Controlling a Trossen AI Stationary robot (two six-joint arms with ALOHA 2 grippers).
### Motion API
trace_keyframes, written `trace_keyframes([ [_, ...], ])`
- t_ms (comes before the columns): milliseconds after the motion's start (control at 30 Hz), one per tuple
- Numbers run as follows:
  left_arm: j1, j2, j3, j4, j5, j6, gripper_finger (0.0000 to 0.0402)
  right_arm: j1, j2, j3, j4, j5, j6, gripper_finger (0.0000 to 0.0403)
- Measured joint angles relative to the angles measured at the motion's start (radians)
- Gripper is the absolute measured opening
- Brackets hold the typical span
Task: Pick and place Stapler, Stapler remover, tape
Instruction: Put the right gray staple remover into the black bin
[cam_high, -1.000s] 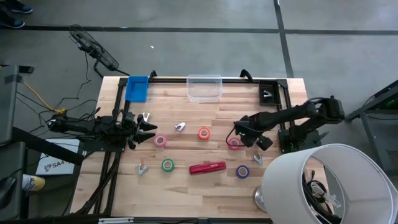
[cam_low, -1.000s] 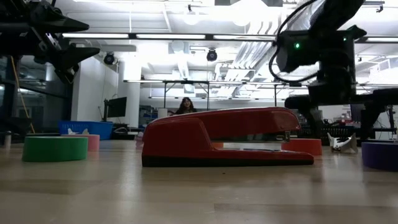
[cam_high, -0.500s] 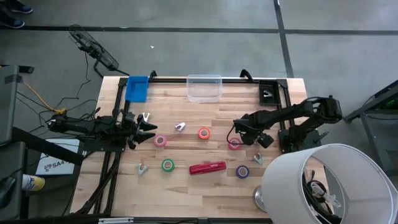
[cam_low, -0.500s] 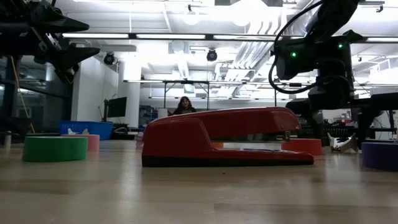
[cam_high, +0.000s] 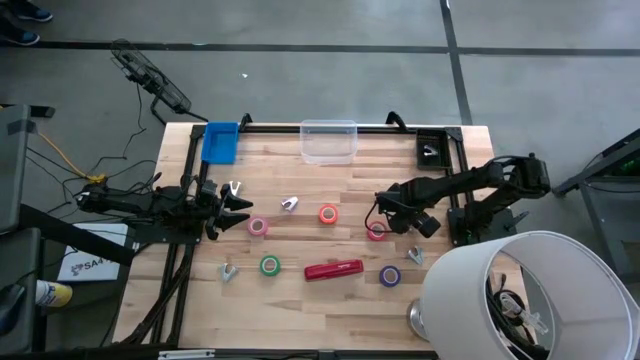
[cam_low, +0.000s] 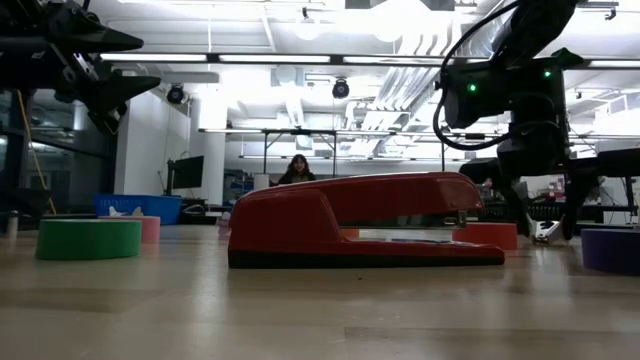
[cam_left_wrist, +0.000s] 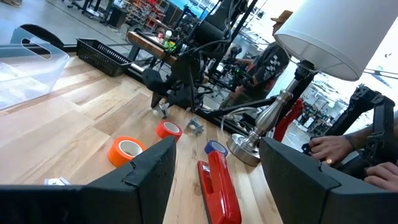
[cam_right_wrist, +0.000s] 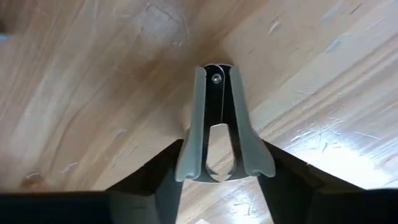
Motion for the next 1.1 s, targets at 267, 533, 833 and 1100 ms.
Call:
trace_keyframes([
  [267,0.0,0.0,0.0,0.0,0.0,0.0,0.0229,-0.02,-0.001,0.001,0.003,-0.006,0.105,0.0094],
  [533,0.0,0.0,0.0,0.0,0.0,0.0,0.0229,-0.068,-0.003,0.004,0.006,-0.016,0.358,0.0084],
  [833,0.0,0.0,0.0,0.0,0.0,0.0,0.0229,-0.149,-0.003,0.042,0.013,-0.027,0.818,0.0086],
  [1100,0.0,0.0,0.0,0.0,0.0,0.0,0.0229,-0.223,-0.003,0.088,0.02,-0.08,1.245,0.0085],
])
